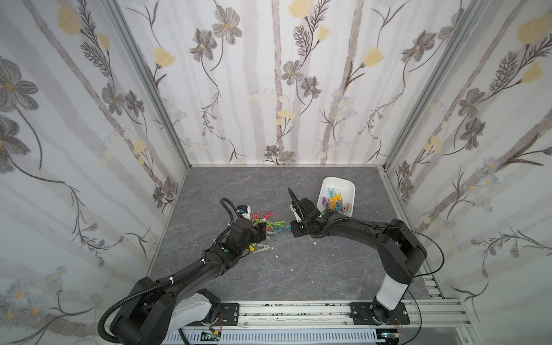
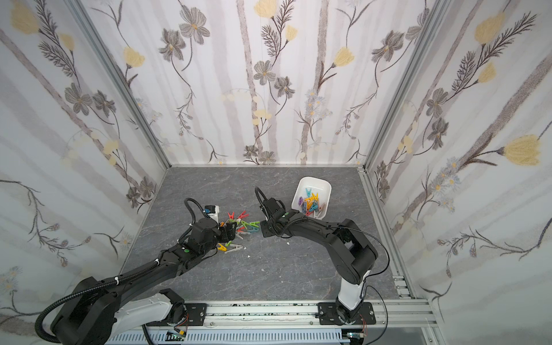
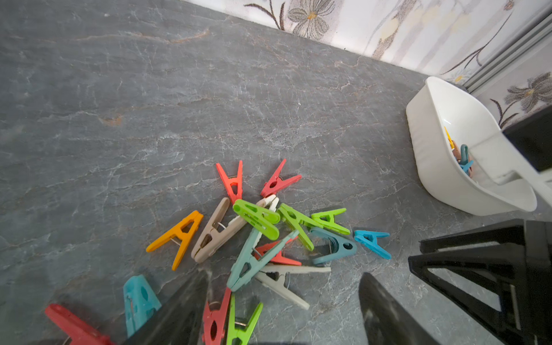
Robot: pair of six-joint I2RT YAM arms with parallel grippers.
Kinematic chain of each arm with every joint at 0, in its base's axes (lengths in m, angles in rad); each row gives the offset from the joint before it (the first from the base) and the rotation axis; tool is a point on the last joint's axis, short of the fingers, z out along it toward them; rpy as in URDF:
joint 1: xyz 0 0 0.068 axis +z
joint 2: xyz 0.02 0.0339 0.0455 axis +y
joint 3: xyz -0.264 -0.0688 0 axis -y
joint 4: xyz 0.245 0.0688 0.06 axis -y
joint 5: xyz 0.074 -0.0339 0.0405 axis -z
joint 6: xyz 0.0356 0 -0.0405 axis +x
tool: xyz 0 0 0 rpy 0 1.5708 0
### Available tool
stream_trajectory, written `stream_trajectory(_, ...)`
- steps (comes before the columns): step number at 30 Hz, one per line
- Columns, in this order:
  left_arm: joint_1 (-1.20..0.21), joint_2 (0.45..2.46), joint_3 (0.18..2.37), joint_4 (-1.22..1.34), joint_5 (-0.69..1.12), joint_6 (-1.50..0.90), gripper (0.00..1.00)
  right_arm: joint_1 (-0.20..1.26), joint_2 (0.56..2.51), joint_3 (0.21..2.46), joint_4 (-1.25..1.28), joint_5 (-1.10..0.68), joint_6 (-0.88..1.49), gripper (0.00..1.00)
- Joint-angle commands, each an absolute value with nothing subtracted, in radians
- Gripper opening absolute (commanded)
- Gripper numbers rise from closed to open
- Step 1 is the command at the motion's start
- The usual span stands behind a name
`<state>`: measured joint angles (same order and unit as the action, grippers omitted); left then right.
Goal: Put the clothespins into the storage box
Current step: Pick up the clothespin from the center of the board.
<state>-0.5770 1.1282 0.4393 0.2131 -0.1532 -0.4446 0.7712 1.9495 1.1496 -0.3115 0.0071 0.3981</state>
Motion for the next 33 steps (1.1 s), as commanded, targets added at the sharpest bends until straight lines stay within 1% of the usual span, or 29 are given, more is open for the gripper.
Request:
stream_trajectory(1,-0.582,1.121,0.415,0.309,-0.122,-0.472,0.80,0.772,1.980,1.163,-0.298,0.018,0.361,0.37)
stream_trajectory(6,-0.591,1.141,0.423,0.319,-0.112,-0.459,0.80,0.777,2.029,1.181,-0.287,0.032,0.351,0.37)
stream_trajectory(11,-0.595,1.144,0.428,0.321,-0.113,-0.453,0.80,0.787,2.075,1.222,-0.285,0.046,0.341,0.34)
stream_trajectory(13,-0.598,1.148,0.430,0.324,-0.115,-0.453,0.80,0.797,2.099,1.247,-0.294,0.056,0.332,0.31)
stream_trajectory(18,-0.604,1.152,0.433,0.336,-0.119,-0.459,0.79,0.813,2.155,1.307,-0.344,0.102,0.314,0.20)
stream_trajectory(20,-0.605,1.154,0.434,0.336,-0.120,-0.457,0.79,0.813,2.163,1.314,-0.353,0.117,0.313,0.19)
stream_trajectory(21,-0.607,1.155,0.437,0.335,-0.121,-0.455,0.79,0.845,2.165,1.316,-0.354,0.123,0.313,0.18)
stream_trajectory(26,-0.607,1.157,0.445,0.330,-0.126,-0.443,0.79,0.854,2.163,1.312,-0.358,0.130,0.322,0.15)
stream_trajectory(28,-0.607,1.155,0.448,0.328,-0.128,-0.441,0.79,0.854,2.155,1.312,-0.359,0.129,0.329,0.13)
stream_trajectory(30,-0.606,1.151,0.454,0.323,-0.132,-0.434,0.79,0.854,2.126,1.303,-0.352,0.128,0.339,0.10)
stream_trajectory(33,-0.607,1.137,0.463,0.313,-0.142,-0.419,0.79,0.851,2.070,1.290,-0.349,0.117,0.353,0.09)
